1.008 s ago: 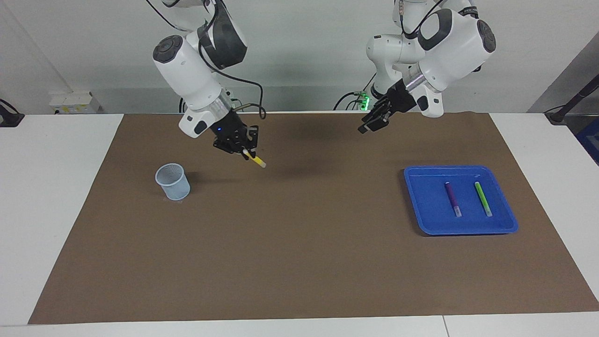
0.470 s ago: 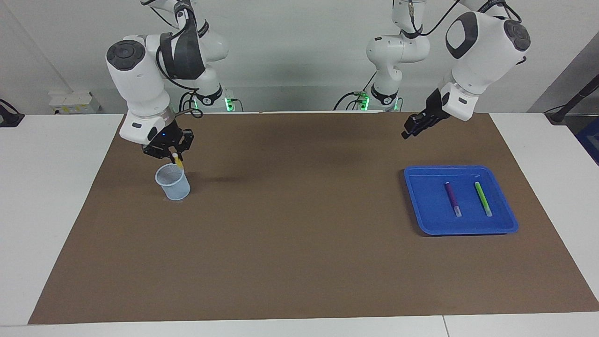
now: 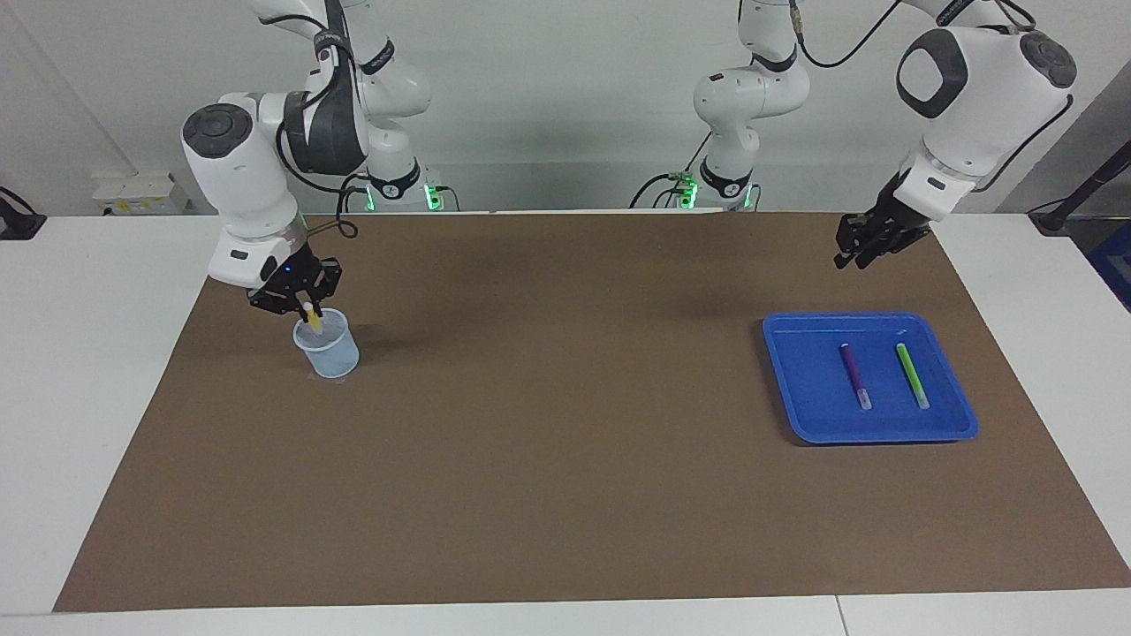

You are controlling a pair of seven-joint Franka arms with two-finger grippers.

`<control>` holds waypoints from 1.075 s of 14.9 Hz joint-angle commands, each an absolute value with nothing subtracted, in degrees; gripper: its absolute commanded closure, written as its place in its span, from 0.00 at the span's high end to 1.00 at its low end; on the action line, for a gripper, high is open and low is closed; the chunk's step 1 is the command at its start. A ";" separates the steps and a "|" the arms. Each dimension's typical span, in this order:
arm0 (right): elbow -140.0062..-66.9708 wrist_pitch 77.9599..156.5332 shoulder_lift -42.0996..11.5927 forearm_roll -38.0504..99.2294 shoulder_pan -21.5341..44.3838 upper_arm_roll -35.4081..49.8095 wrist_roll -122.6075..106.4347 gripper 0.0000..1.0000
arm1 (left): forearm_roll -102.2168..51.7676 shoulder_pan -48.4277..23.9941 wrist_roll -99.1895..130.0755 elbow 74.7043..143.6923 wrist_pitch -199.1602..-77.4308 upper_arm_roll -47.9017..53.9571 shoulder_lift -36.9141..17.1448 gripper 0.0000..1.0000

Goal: Transfer and insert pens with both arms

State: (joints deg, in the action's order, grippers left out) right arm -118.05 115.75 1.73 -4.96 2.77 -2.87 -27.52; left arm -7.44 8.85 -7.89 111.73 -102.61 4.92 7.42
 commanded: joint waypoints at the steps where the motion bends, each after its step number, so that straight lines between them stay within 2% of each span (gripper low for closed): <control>1: -123.21 120.22 3.61 -6.06 2.11 -2.11 -27.60 0.09 | -4.66 10.63 -13.43 115.13 -107.91 5.54 8.00 0.44; 2: -123.48 120.67 3.43 -6.06 2.11 -2.11 -27.34 0.25 | -4.22 11.68 -14.58 116.01 -110.28 5.54 7.21 0.45; 4: -123.49 120.85 3.34 -6.06 2.11 -2.11 -27.42 0.44 | -4.13 12.65 -16.16 116.98 -114.41 5.54 4.85 0.45; 6: -123.40 120.85 3.25 -5.98 2.20 -2.11 -27.42 0.51 | -4.04 13.62 -16.87 117.07 -118.37 5.54 2.13 0.45; 7: -123.22 120.85 3.16 -5.80 2.11 -2.02 -27.42 0.63 | -3.87 13.88 -16.96 117.07 -120.22 5.54 1.07 0.45; 11: -120.16 119.45 2.37 -4.14 2.46 -1.93 -27.25 0.63 | -3.78 14.76 -16.79 117.16 -126.37 5.54 -3.33 0.46; 16: -118.92 118.74 2.29 10.61 3.51 -1.76 -15.59 0.64 | -3.78 14.15 -16.70 117.07 -133.05 5.54 -8.43 0.50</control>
State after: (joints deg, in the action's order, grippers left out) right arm -119.21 119.59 1.81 6.02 3.23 -2.17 -21.00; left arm -5.00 13.98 -16.44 116.90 -130.00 5.32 -6.73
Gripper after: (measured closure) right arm 0.396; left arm 0.498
